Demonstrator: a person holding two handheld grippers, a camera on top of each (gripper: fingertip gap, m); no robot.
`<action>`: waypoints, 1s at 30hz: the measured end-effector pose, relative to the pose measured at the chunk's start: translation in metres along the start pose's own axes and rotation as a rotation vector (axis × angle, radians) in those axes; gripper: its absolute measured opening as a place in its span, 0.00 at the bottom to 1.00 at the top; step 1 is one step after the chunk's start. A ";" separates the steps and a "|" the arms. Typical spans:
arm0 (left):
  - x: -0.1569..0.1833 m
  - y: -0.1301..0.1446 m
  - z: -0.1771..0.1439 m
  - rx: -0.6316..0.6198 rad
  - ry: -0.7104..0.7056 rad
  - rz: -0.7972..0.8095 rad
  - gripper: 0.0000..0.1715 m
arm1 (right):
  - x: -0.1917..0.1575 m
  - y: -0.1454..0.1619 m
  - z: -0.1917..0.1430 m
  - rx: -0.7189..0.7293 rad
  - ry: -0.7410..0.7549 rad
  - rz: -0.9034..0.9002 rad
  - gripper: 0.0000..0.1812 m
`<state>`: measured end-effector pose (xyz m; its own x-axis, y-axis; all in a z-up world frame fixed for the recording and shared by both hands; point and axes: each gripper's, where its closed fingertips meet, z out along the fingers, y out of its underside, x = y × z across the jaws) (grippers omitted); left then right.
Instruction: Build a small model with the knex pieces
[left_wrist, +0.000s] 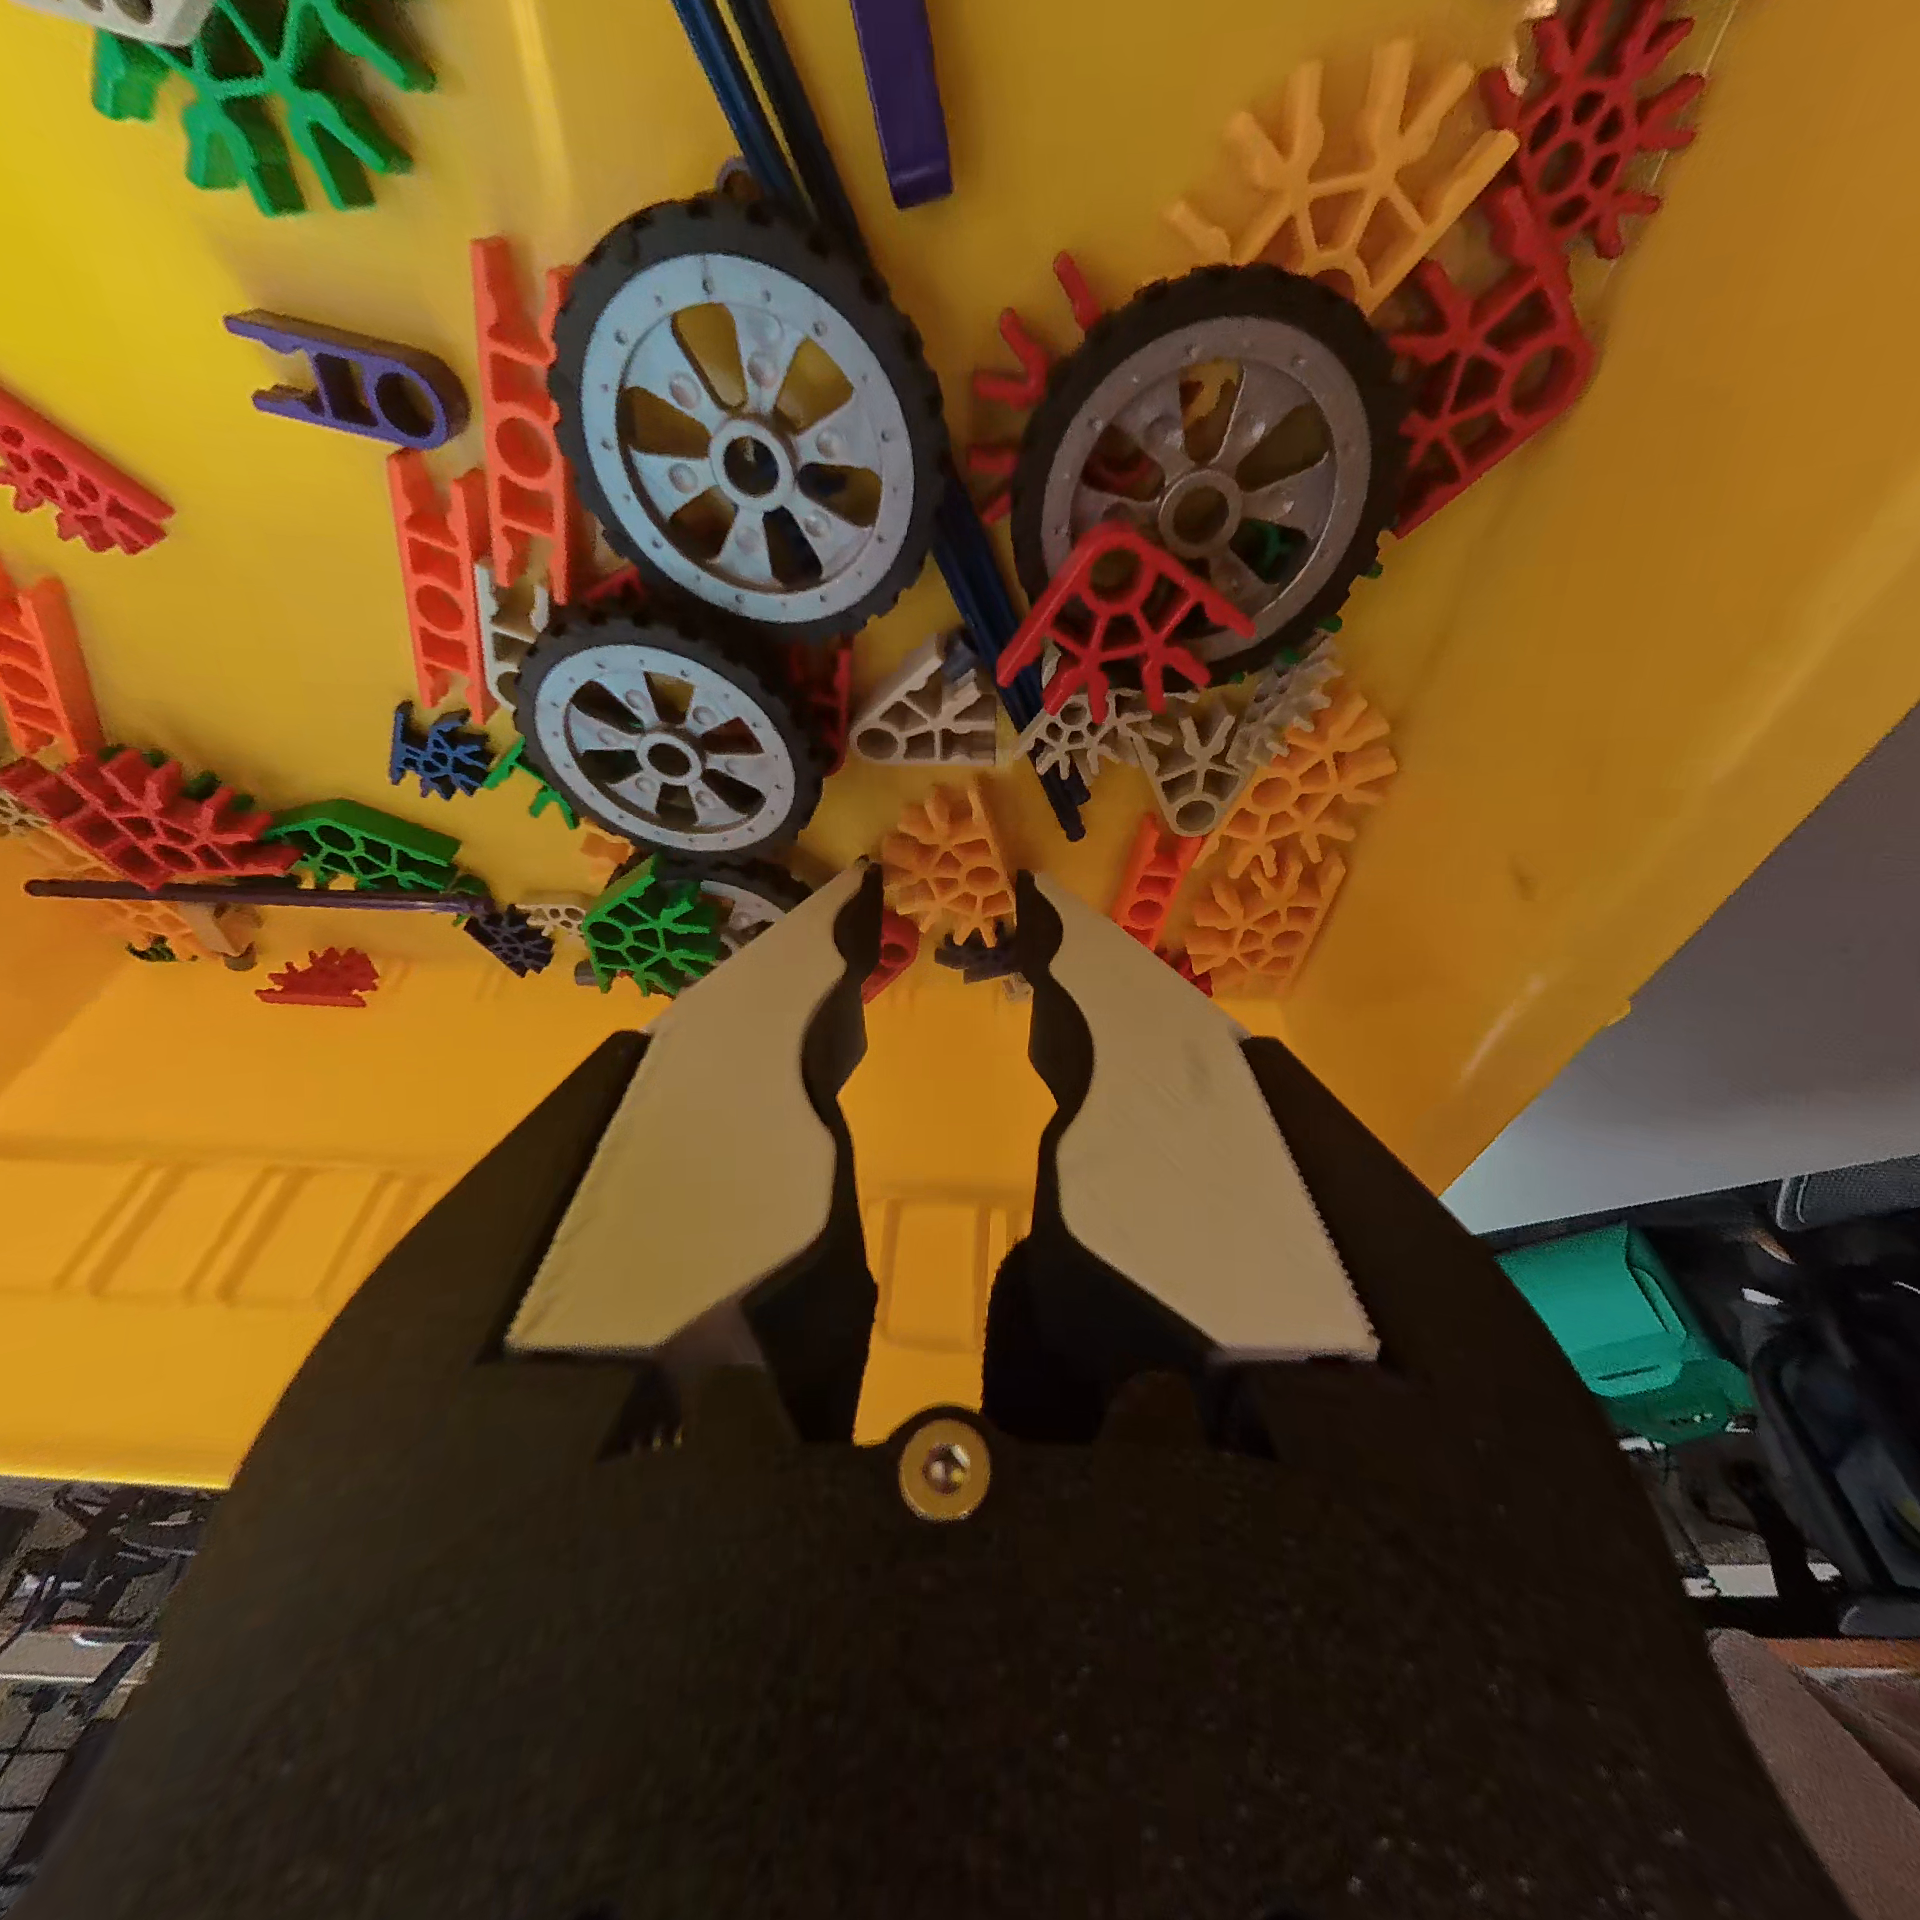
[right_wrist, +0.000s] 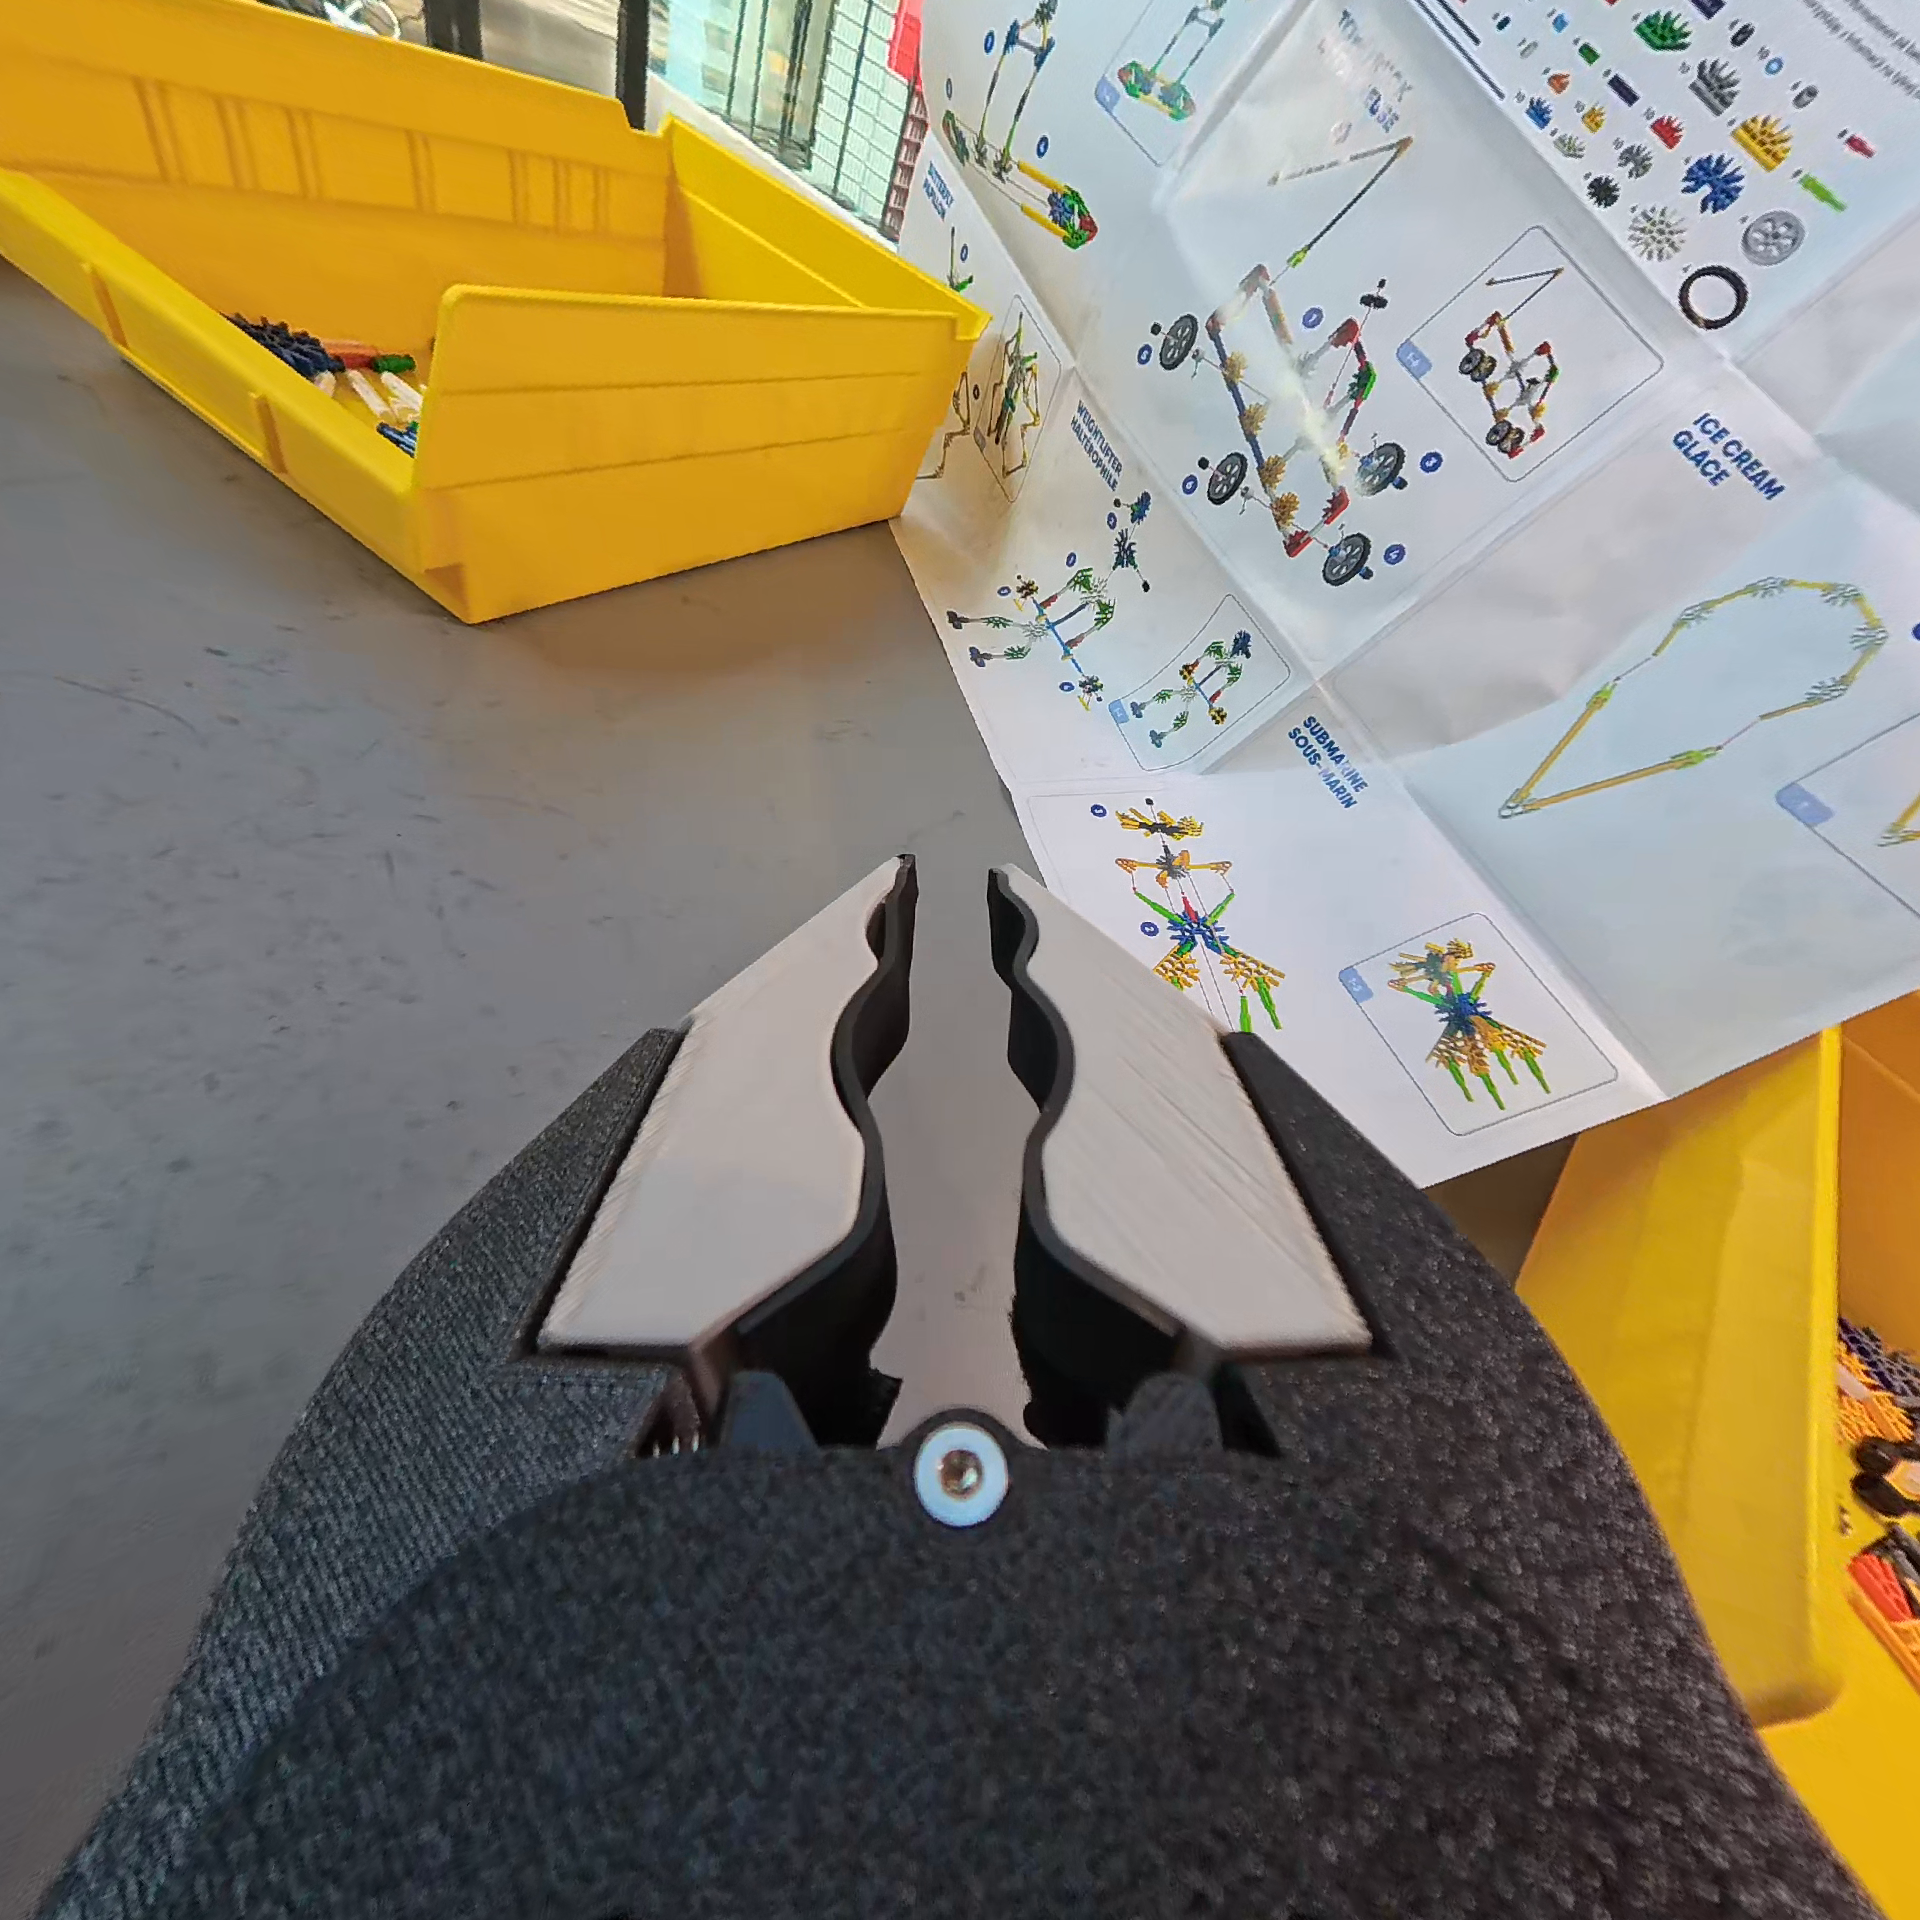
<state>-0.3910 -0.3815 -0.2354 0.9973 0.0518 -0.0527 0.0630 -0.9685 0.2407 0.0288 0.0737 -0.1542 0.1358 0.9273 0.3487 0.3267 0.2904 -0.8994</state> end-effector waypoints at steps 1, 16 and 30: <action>-0.001 0.000 -0.001 0.009 -0.013 -0.001 0.15 | 0.000 0.000 -0.001 0.001 0.000 -0.002 0.06; 0.109 -0.082 -0.152 0.709 -0.071 0.136 0.15 | -0.020 0.008 -0.004 -0.060 -0.203 0.095 0.09; 0.368 -0.227 -0.084 0.746 0.179 0.679 0.15 | -0.014 0.019 -0.004 -0.059 -0.092 -0.002 0.17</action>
<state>-0.0349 -0.1218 -0.2284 0.8084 -0.5879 0.0304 -0.4964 -0.7086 -0.5015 0.0371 0.0649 -0.1752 0.0494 0.9452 0.3228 0.3815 0.2808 -0.8807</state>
